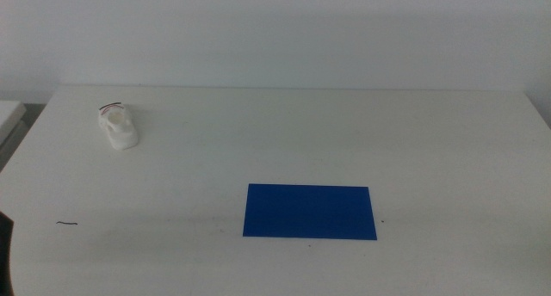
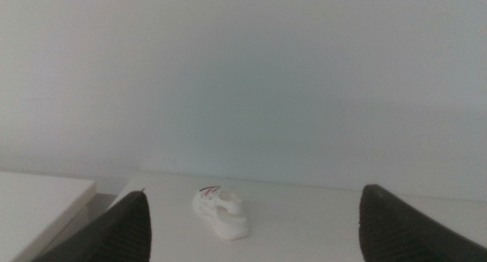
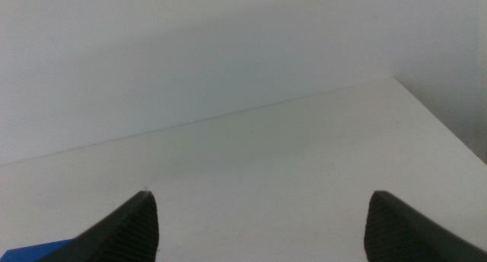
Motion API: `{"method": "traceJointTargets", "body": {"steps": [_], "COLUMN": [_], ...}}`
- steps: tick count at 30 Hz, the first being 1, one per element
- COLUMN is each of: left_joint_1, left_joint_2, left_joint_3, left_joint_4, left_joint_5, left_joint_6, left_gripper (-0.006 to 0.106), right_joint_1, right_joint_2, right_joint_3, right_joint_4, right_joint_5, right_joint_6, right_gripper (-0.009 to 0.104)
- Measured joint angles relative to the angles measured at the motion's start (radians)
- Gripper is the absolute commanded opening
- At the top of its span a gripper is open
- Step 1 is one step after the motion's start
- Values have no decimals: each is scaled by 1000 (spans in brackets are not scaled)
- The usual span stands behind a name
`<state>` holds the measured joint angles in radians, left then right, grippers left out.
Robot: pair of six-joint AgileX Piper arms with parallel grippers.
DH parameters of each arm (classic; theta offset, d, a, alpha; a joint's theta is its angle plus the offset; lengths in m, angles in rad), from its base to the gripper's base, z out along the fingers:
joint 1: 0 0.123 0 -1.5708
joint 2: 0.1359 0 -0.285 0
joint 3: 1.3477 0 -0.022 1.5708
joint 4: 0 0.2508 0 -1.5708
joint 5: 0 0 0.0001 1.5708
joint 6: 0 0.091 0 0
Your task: Use one arm to grab the shoe from the table and place it on the mat.
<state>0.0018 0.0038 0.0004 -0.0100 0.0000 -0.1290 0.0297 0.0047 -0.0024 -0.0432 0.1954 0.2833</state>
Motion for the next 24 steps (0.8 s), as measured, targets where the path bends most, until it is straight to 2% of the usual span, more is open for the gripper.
{"method": "traceJointTargets", "body": {"steps": [4,14,17,24], "left_joint_1": [0,0,0,0], "left_joint_2": [119,1037,1269,1704], "left_joint_3": [-90,-986,-1208,-1616], "left_joint_4": [-2,-8,23,78], "left_joint_5": [112,859,1015,1127], "left_joint_6": [-33,-100,-141,-281], "left_gripper": [94,94,94,94], "right_joint_1": [0,0,0,0], "right_joint_2": [0,0,0,0], "right_joint_3": [0,0,0,0], "right_joint_4": [0,0,0,0], "right_joint_5": [0,0,0,0], "right_joint_6": [0,0,0,0], "right_gripper": [79,79,79,79]}}
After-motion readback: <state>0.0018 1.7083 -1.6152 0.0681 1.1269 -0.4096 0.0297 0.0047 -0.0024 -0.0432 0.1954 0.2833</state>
